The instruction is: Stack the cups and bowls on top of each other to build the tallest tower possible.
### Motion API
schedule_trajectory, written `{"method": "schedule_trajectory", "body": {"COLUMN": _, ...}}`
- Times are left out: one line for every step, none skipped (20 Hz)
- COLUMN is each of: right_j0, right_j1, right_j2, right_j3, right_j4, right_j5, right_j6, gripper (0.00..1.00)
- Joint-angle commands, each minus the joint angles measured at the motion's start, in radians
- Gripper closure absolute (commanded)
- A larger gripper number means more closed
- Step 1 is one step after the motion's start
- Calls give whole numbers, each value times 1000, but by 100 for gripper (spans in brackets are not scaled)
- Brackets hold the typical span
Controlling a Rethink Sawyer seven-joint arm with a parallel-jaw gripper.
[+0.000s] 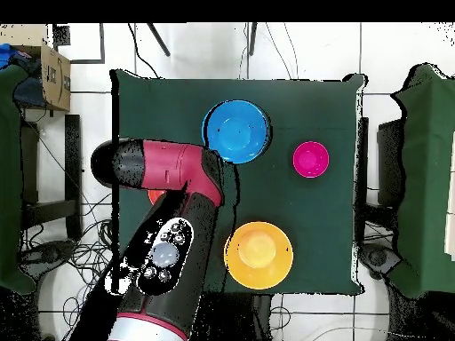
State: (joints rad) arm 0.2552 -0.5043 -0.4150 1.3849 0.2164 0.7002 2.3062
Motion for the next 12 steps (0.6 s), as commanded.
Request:
{"method": "schedule_trajectory", "body": {"right_j0": -27, "right_j1": 14, "right_j2": 75, "right_j3": 66, "right_j4": 53, "right_j5": 9, "right_j6": 201, "gripper": 0}}
{"method": "schedule_trajectory", "body": {"right_j0": -24, "right_j1": 11, "right_j2": 72, "right_j3": 68, "right_j4": 60, "right_j5": 9, "right_j6": 205, "gripper": 0}}
{"method": "schedule_trajectory", "body": {"right_j0": -22, "right_j1": 13, "right_j2": 68, "right_j3": 64, "right_j4": 64, "right_j5": 9, "right_j6": 207, "gripper": 0}}
{"method": "schedule_trajectory", "body": {"right_j0": -18, "right_j1": 8, "right_j2": 61, "right_j3": 62, "right_j4": 66, "right_j5": 7, "right_j6": 209, "gripper": 0}}
{"method": "schedule_trajectory", "body": {"right_j0": -18, "right_j1": 9, "right_j2": 62, "right_j3": 63, "right_j4": 71, "right_j5": -1, "right_j6": 209, "gripper": 0}}
{"method": "schedule_trajectory", "body": {"right_j0": -16, "right_j1": 4, "right_j2": 63, "right_j3": 75, "right_j4": 77, "right_j5": -19, "right_j6": 212, "gripper": 0}}
{"method": "schedule_trajectory", "body": {"right_j0": -17, "right_j1": 6, "right_j2": 64, "right_j3": 77, "right_j4": 81, "right_j5": -28, "right_j6": 212, "gripper": 0}}
{"method": "schedule_trajectory", "body": {"right_j0": -14, "right_j1": 12, "right_j2": 60, "right_j3": 73, "right_j4": 87, "right_j5": -34, "right_j6": 221, "gripper": 0}}
{"method": "schedule_trajectory", "body": {"right_j0": -13, "right_j1": 21, "right_j2": 58, "right_j3": 69, "right_j4": 92, "right_j5": -39, "right_j6": 224, "gripper": 0}}
{"method": "schedule_trajectory", "body": {"right_j0": -18, "right_j1": 22, "right_j2": 65, "right_j3": 75, "right_j4": 94, "right_j5": -55, "right_j6": 214, "gripper": 0}}
{"method": "schedule_trajectory", "body": {"right_j0": -24, "right_j1": 22, "right_j2": 71, "right_j3": 81, "right_j4": 97, "right_j5": -71, "right_j6": 203, "gripper": 0}}
{"method": "schedule_trajectory", "body": {"right_j0": -24, "right_j1": 19, "right_j2": 70, "right_j3": 90, "right_j4": 98, "right_j5": -83, "right_j6": 201, "gripper": 0}}
